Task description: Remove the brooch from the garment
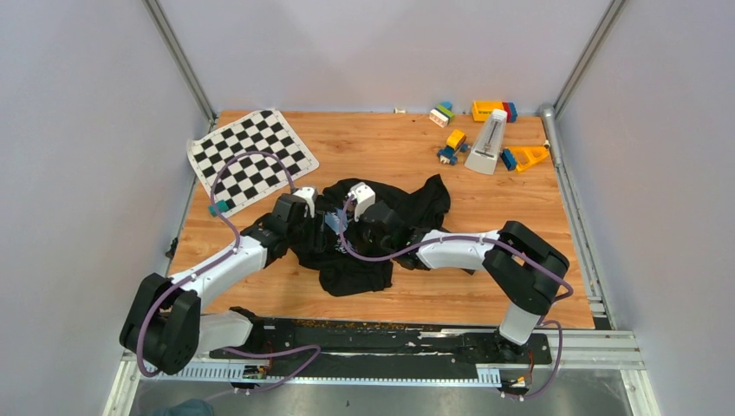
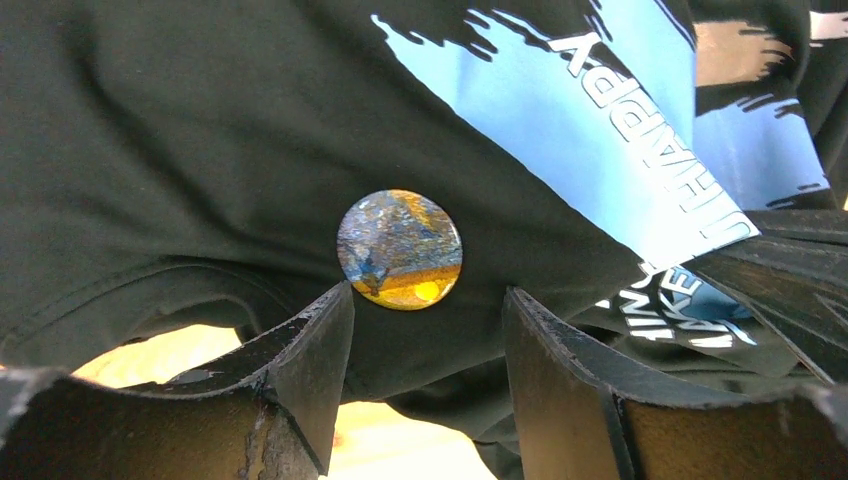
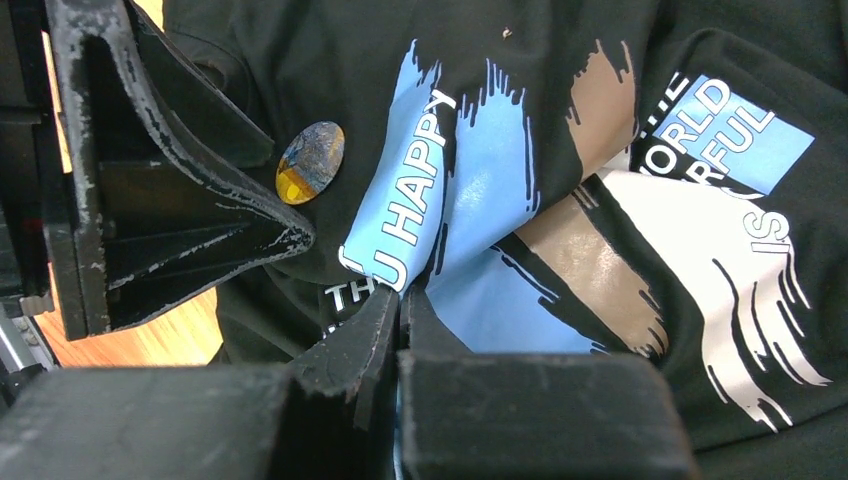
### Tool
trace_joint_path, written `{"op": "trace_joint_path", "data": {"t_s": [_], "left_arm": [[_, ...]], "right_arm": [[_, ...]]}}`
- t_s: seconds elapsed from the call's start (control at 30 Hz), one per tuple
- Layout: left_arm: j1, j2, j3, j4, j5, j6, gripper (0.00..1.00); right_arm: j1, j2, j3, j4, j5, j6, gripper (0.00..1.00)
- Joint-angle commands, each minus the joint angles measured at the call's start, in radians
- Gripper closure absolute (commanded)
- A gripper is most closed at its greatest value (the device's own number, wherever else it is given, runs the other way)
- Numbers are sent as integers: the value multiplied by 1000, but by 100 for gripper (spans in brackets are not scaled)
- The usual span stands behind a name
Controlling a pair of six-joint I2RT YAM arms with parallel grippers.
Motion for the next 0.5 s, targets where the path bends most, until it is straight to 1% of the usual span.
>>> {"op": "trace_joint_path", "data": {"t_s": [0.0,0.13,0.23,0.4,0.43,0.47], "left_arm": [[-19,-5,55,-12,-81,-13,36],[-74,32,107,-74,-194,-9,35],[-101,56,137,-107,-264,-13,37],[-106,58,150,-124,-293,-18,52],[-105,58,153,-129,-304,-21,57],[-106,58,155,-132,-310,-23,59]], "right_arm": [[3,-55,-9,65,-24,-9,100],[3,-72,-19,76,-38,-9,100],[4,-99,-37,94,-46,-5,100],[3,-125,-54,101,-34,-4,100],[3,-126,-54,102,-34,-4,100],[3,-128,-56,101,-34,-3,100]]}}
